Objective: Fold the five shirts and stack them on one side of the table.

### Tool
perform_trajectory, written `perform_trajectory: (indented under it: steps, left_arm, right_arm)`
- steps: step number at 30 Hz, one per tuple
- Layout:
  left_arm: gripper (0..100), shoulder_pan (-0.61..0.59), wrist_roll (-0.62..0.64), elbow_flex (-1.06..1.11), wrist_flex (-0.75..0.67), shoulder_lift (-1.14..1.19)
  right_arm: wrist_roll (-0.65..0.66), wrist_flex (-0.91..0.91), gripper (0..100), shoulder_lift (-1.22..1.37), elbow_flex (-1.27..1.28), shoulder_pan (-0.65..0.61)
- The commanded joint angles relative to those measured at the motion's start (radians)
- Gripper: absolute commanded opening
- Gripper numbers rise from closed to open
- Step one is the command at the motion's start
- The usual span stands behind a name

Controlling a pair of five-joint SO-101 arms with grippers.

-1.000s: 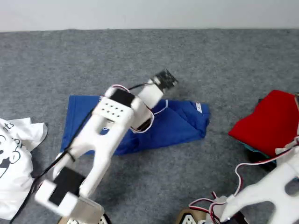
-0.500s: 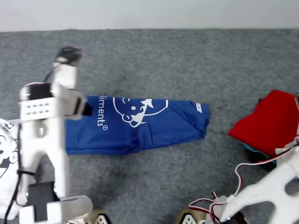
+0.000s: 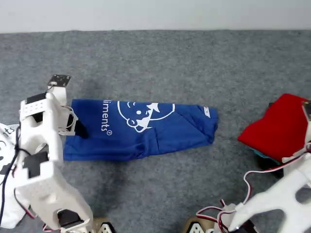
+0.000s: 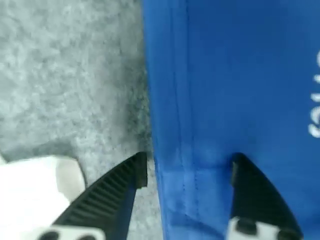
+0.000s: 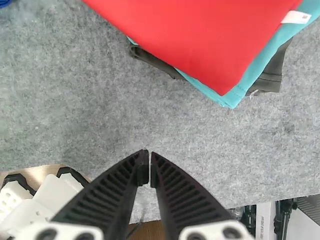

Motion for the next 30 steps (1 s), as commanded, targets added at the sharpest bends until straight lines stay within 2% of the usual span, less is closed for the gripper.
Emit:
perform_trajectory:
  steps: [1, 3, 8, 9, 14, 18, 22, 30]
  left_arm:
    - [26, 0.002, -0.012, -0.139, 0.075, 0.1]
    - [23, 0.002, -0.014, -0.214, 0.126, 0.178]
    - [2, 0.0, -0.054, -0.38, 0.236, 0.276]
    - [1, 0.002, -0.071, -0.395, 0.253, 0.276]
    - [1, -0.006, -0.077, -0.437, 0.284, 0.206]
    - [1, 0.037, -0.075, -0.435, 0.345, 0.11]
    - [1, 0.149, -0.017, -0.435, 0.443, 0.038]
    - [1, 0.43, 0.129, -0.435, 0.503, -0.184]
  right_arm:
    - [0.009, 0.036, 0.9, -0.028, -0.009, 0.013]
    - [0.009, 0.036, 0.9, -0.028, -0.009, 0.013]
    - [0.009, 0.036, 0.9, -0.028, -0.009, 0.013]
    - [0.009, 0.036, 0.9, -0.028, -0.009, 0.013]
    - [0.009, 0.035, 0.9, -0.028, -0.009, 0.013]
    - [0.009, 0.035, 0.9, -0.059, -0.009, 0.01]
    - [0.009, 0.027, 0.9, -0.101, -0.009, 0.007]
    - [0.009, 0.027, 0.9, -0.108, -0.005, 0.007]
